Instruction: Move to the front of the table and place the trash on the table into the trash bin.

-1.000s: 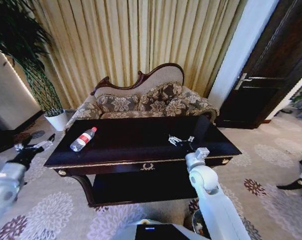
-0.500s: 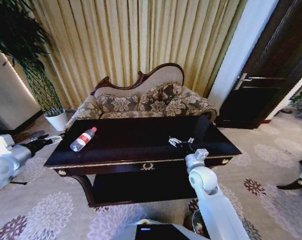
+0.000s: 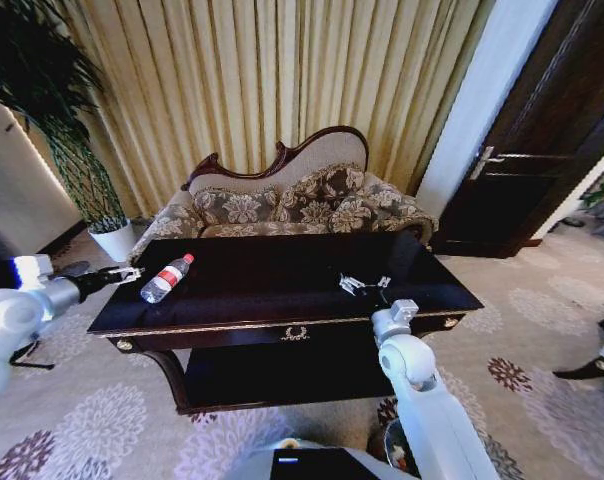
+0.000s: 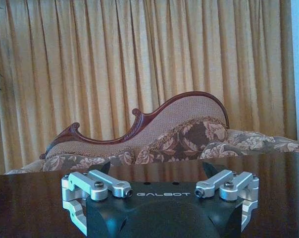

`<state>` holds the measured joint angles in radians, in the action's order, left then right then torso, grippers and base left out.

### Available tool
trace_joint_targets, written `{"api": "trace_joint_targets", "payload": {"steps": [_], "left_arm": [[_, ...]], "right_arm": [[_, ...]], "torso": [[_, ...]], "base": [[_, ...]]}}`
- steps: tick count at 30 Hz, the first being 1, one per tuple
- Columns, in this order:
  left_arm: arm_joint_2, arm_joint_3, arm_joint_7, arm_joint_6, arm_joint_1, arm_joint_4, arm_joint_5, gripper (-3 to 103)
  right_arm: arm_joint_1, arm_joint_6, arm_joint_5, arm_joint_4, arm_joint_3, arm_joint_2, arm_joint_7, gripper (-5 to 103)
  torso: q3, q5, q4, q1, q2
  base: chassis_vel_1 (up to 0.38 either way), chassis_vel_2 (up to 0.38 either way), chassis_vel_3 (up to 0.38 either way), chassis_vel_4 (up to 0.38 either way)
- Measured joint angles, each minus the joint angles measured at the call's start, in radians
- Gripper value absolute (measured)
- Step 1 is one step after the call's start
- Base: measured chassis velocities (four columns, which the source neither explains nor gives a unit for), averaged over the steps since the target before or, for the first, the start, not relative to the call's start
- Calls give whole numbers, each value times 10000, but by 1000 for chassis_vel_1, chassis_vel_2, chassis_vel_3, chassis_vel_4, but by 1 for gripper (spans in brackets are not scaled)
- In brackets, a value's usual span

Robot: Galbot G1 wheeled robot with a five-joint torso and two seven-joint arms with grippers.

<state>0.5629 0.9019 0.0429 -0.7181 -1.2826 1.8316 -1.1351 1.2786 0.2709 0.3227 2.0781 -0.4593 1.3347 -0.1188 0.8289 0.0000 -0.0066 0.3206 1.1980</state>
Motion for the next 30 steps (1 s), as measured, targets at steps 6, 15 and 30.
{"api": "trace_joint_targets", "payload": {"steps": [6,15,30], "left_arm": [[-22,-762,-20,3,443,-266,429,100],[300,-1882,-224,26,1270,-339,920,100],[586,-1622,-250,47,759,413,1041,100]], "right_arm": [[22,-83,-30,-14,-68,34,0,100],[55,-165,-59,-62,-158,48,0,100],[82,-211,-166,-174,-89,164,0,100]], "torso": [[0,0,2,0,0],[0,-1,0,0,0],[-1,0,1,0,0]], "base": [[0,0,0,0],[0,0,0,0],[0,0,0,0]]}}
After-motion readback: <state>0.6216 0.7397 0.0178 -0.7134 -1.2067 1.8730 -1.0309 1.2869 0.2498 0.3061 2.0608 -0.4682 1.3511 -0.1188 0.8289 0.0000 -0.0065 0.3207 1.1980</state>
